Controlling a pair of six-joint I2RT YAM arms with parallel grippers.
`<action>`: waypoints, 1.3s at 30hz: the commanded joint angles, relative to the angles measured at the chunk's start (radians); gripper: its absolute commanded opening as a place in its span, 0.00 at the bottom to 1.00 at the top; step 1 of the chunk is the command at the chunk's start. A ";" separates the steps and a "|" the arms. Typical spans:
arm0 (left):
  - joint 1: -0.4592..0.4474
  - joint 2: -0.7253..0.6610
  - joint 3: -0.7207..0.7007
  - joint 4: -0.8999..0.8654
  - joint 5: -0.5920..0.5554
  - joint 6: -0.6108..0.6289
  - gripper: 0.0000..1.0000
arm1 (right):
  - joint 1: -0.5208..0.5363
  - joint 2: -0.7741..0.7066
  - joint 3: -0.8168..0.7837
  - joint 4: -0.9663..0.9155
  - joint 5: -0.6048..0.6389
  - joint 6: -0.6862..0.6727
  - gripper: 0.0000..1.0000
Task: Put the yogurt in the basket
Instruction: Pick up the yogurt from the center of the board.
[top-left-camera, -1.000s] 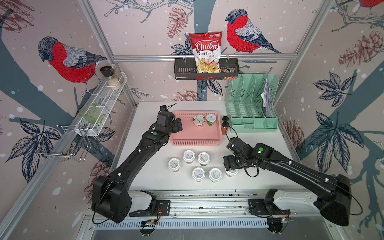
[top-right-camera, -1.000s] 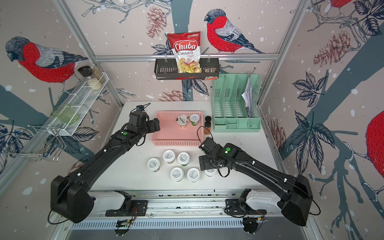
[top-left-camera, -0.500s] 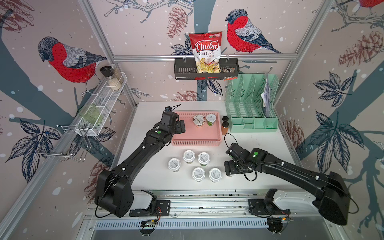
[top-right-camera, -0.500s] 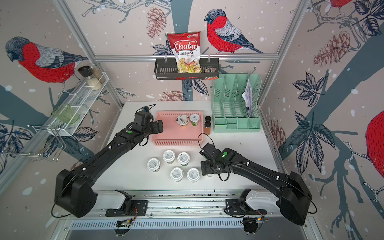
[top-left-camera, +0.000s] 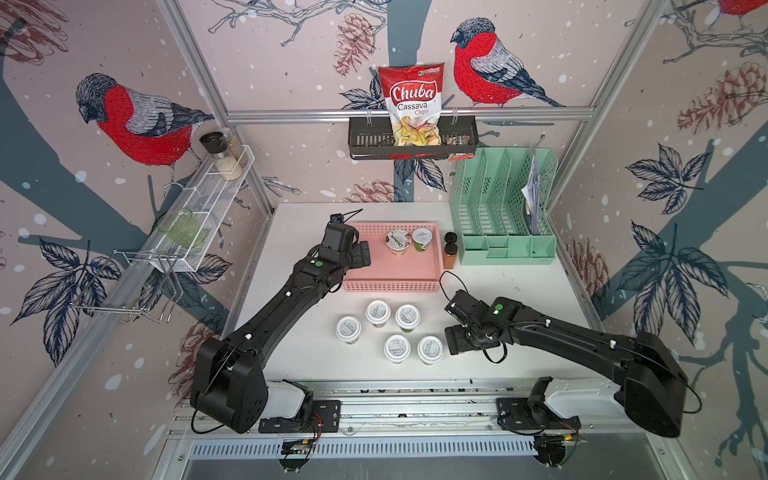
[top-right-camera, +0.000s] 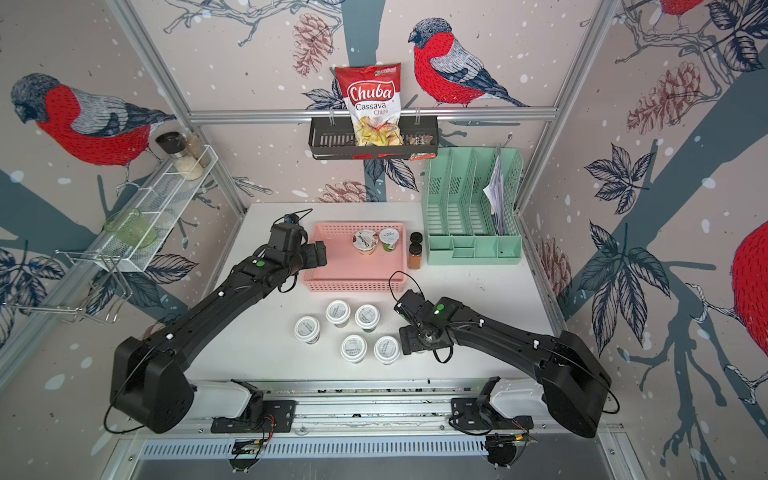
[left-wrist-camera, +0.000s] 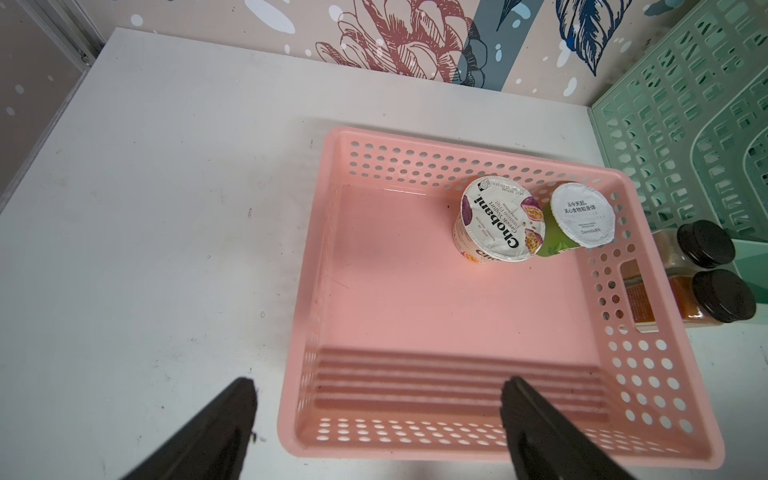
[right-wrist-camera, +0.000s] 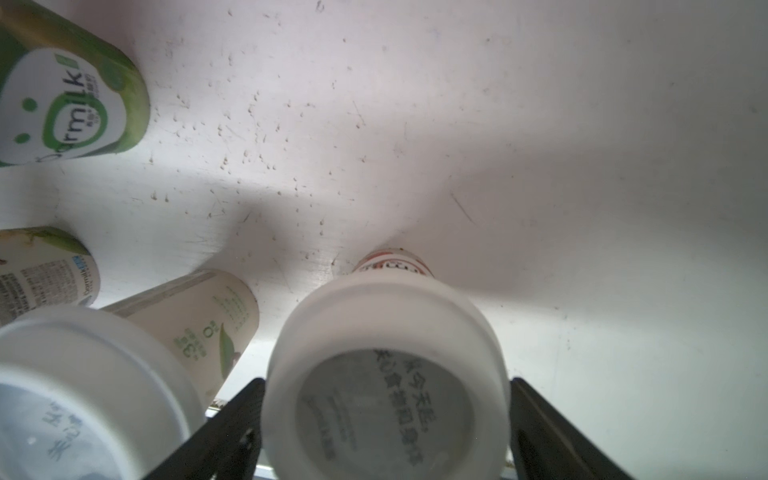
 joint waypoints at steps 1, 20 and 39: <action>-0.003 -0.002 0.005 -0.001 -0.016 0.009 0.95 | 0.008 0.012 0.003 0.007 0.025 -0.015 0.87; -0.007 -0.005 0.005 -0.001 -0.019 0.011 0.95 | 0.017 0.007 0.009 0.002 0.069 -0.001 0.77; -0.007 -0.010 0.006 0.000 -0.015 0.013 0.95 | 0.000 0.025 0.006 0.025 0.092 0.007 0.86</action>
